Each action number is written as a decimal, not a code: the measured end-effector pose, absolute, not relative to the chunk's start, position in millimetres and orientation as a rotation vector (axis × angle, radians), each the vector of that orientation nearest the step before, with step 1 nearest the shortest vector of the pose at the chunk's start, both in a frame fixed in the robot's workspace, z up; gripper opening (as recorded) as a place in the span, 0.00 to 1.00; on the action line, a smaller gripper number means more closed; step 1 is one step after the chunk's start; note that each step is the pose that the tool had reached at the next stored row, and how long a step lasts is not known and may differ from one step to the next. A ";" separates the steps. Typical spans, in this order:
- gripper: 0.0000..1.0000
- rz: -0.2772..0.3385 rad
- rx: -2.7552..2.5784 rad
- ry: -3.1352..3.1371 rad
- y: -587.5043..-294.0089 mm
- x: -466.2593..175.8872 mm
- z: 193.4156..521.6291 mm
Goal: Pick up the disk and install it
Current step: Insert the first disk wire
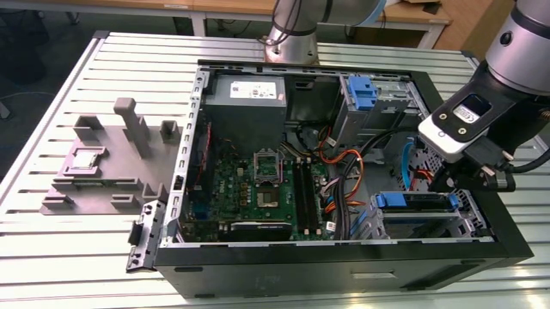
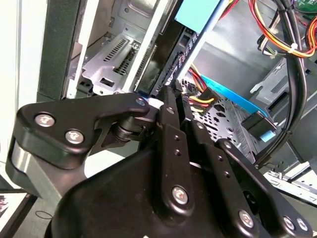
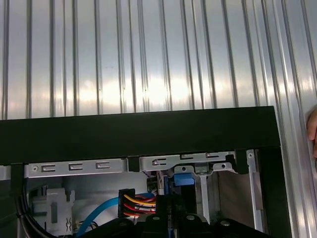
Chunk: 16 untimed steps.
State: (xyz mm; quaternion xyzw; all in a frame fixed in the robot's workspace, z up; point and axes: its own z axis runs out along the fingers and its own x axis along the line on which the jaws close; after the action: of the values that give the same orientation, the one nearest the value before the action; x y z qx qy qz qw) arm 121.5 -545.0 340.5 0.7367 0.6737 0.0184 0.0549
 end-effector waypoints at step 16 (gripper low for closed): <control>0.17 0.073 2.217 2.062 -549.1 117.7 335.3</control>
State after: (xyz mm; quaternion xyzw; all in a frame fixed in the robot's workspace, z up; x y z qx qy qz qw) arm 117.7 -549.1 335.3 0.7309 0.6798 0.0239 0.0563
